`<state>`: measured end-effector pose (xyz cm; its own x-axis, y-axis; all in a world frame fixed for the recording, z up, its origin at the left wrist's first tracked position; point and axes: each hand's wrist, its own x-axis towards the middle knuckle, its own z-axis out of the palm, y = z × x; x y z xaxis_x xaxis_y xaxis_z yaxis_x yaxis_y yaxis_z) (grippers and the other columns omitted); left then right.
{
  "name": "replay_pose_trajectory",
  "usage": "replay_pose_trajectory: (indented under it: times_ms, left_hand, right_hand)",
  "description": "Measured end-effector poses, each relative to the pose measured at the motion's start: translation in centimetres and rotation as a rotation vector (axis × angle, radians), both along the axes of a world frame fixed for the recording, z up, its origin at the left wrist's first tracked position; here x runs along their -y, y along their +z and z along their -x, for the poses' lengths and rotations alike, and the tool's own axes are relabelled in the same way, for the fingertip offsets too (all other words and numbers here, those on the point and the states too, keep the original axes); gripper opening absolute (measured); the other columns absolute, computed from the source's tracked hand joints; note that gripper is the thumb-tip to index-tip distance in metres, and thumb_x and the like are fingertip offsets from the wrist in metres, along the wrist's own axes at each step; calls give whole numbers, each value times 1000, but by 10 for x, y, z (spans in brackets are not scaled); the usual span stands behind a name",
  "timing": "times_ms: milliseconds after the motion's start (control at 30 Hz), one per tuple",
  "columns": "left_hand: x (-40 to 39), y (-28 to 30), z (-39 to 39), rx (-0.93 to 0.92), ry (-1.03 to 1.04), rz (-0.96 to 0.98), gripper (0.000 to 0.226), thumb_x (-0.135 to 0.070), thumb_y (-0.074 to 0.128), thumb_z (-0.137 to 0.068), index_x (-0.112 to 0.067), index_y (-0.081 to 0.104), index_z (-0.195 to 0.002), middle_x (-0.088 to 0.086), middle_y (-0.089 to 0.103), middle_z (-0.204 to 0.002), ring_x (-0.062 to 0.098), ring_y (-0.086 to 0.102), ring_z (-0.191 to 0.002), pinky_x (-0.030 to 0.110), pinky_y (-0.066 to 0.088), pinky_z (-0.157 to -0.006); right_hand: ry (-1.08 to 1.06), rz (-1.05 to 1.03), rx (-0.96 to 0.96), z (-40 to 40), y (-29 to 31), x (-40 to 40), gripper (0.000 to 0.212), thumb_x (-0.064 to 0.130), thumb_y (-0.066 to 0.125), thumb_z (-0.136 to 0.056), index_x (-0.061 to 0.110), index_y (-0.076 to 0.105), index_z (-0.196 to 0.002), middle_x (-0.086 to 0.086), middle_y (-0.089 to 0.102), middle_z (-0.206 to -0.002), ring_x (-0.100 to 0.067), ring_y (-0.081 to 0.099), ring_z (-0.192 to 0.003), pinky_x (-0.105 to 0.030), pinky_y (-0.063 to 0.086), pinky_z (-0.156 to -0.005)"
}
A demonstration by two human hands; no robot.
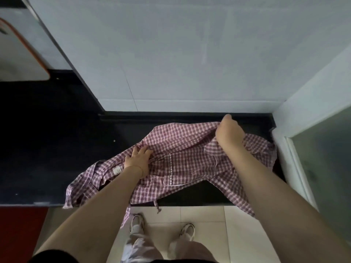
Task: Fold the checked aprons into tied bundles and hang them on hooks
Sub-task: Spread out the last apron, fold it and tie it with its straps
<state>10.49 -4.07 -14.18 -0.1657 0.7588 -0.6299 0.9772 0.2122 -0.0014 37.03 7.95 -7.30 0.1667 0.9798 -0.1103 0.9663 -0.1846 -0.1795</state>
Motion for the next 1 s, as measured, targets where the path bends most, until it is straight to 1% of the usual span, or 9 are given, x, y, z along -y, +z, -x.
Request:
replay_pose_trajectory:
  times_ms: [167, 300, 433, 567, 633, 700, 800, 900, 1000]
  left_hand:
    - [-12, 23, 24, 106, 281, -174, 28, -21, 48, -97, -23, 71, -114, 5, 64, -122, 28, 57, -112, 44, 48, -98]
    - [-18, 41, 34, 141, 421, -376, 27, -14, 49, -93, -15, 75, -86, 5, 66, -89, 25, 61, -76, 34, 52, -66]
    - [-30, 55, 42, 327, 696, -490, 32, -18, 47, -95, -9, 60, -67, 7, 59, -70, 21, 50, -60, 28, 39, -56]
    - [-48, 86, 45, 503, 1005, -781, 30, -23, 41, -102, -9, 67, -99, 4, 62, -92, 22, 57, -85, 32, 45, -75]
    - [-61, 101, 42, 762, 1109, -957, 34, -27, 38, -104, -21, 58, -131, 0, 61, -122, 20, 58, -109, 36, 47, -97]
    - [-66, 109, 36, 893, 982, -984, 49, -26, 42, -105, -32, 32, -153, -4, 38, -155, 16, 46, -131, 34, 43, -107]
    - [-56, 95, 27, 593, 629, -899, 63, -8, 51, -97, -30, 29, -152, 1, 23, -158, 13, 48, -116, 22, 52, -79]
    - [-40, 67, 7, 411, 407, -638, 23, -12, 53, -96, -18, 67, -113, 8, 60, -124, 13, 59, -90, 24, 54, -75]
    - [-27, 31, -18, 375, 210, -96, 45, -34, 59, -96, -18, 54, -138, 11, 47, -144, 27, 56, -119, 37, 50, -100]
  right_hand:
    - [132, -33, -111, 15, -8, 7, 25, 27, 57, -100, 11, 47, -115, -7, 65, -98, -24, 63, -80, -37, 49, -62]
    - [139, 327, 39, 8, -28, 15, 36, 37, 67, -91, 15, 57, -117, -4, 64, -114, -27, 62, -103, -42, 50, -93]
    - [95, 349, -7, -3, -26, 15, 19, 25, 51, -99, 14, 62, -89, -6, 67, -103, -23, 62, -88, -36, 52, -86]
    - [146, 531, -265, -5, -22, 18, 61, 59, 70, -82, 13, 62, -121, -14, 64, -121, -26, 65, -109, -42, 52, -97]
    - [137, 614, -271, 1, -29, 25, 115, 68, 80, -65, 13, 29, -153, -15, 37, -154, -32, 42, -140, -50, 37, -114]
    - [173, 597, -148, 7, -44, 34, 129, 63, 84, -63, 15, 11, -158, -14, 24, -161, -34, 31, -146, -52, 30, -117]
    - [224, 470, 82, 12, -61, 44, 88, 36, 77, -83, 14, 27, -152, -11, 47, -144, -30, 51, -129, -48, 42, -109]
    - [295, 480, -24, 8, -48, 34, 26, 9, 57, -93, 8, 64, -118, -9, 66, -112, -24, 64, -99, -36, 53, -90]
    - [295, 654, -125, -10, -13, 12, 19, 7, 58, -87, 4, 73, -99, -12, 70, -97, -25, 67, -85, -33, 56, -81]
